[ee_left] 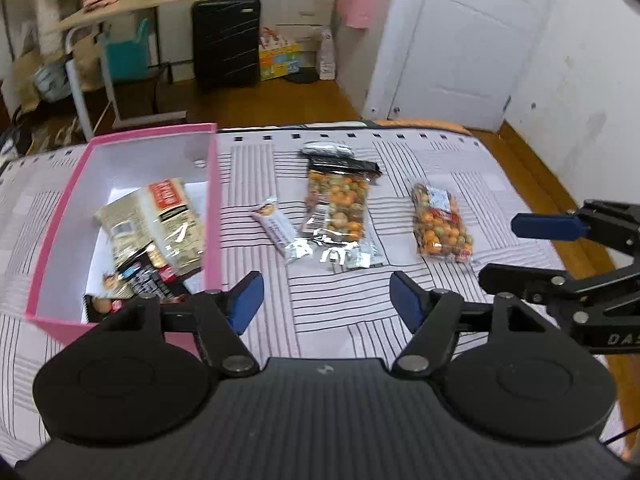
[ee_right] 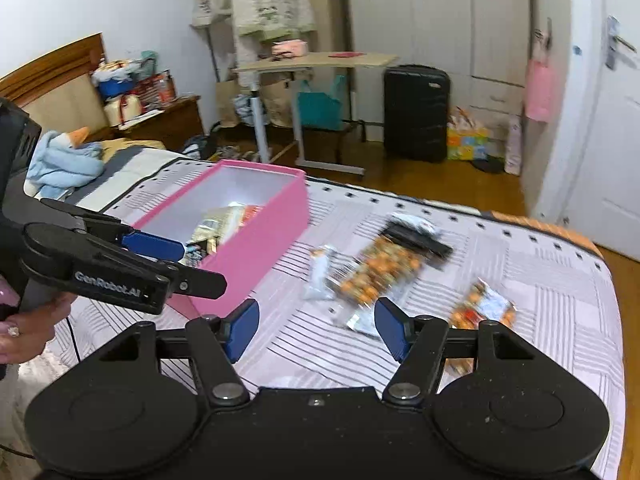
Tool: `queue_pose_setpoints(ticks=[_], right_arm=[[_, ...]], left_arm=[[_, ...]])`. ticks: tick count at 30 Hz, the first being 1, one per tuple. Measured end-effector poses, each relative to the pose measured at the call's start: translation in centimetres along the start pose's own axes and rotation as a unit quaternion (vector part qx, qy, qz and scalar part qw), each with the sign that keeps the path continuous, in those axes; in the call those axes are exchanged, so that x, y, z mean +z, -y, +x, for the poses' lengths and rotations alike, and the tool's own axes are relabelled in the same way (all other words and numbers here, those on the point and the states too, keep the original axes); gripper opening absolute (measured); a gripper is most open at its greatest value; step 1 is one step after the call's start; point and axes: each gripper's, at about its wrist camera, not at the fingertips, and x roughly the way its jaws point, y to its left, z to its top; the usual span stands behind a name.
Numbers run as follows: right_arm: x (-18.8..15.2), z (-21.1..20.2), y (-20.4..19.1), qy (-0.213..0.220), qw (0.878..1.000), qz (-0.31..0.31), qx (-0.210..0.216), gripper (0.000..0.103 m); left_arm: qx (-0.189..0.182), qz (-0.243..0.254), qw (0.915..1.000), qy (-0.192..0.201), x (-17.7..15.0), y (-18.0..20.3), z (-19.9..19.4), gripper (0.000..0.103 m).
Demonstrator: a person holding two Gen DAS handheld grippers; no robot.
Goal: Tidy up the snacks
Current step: 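Move the left tool to a clear peanut bag and grasp it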
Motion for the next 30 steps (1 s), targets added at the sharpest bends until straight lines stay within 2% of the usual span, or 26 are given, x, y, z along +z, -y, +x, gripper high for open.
queue_pose_setpoints(ticks=[4, 8, 10, 15, 19, 23, 28, 30], right_arm=[[-1.6, 0.0, 2.5, -0.004, 1.000, 0.023, -0.015, 0.079], [-2.8, 1.0, 4.7, -0.016, 0.999, 0.034, -0.028, 0.081], [-3.5, 1.7, 5.7, -0.022, 0.998, 0.036, -0.037, 0.087], [-5.2, 3.5, 8.9, -0.025, 0.997, 0.067, -0.038, 0.089], [-6.4, 5.1, 11.4, -0.027, 0.995, 0.088, -0.040, 0.090], [-7.5, 7.3, 13.1, -0.037, 0.996, 0.073, -0.026, 0.092], [-8.9, 10.6, 14.6, -0.049, 0.997, 0.060, -0.018, 0.092], [-9.1, 11.8, 14.9, -0.053, 0.997, 0.058, -0.013, 0.092]], left_arm=[[-0.004, 0.027, 0.9996, -0.010, 0.0, 2.8, 2.2, 0.070], [-0.006, 0.053, 0.9983, -0.023, -0.1, 5.4, 4.8, 0.073], [-0.009, 0.063, 0.9976, -0.028, 0.0, 6.6, 5.9, 0.074], [-0.010, 0.073, 0.9968, -0.032, 0.4, 8.5, 8.7, 0.080], [-0.014, 0.068, 0.9968, -0.040, 1.0, 9.3, 11.2, 0.081], [-0.024, 0.056, 0.9975, -0.035, 2.0, 9.7, 13.8, 0.081], [-0.067, 0.026, 0.9971, -0.025, 3.4, 10.5, 17.7, 0.080], [-0.087, 0.031, 0.9954, -0.029, 3.6, 11.1, 19.5, 0.078]])
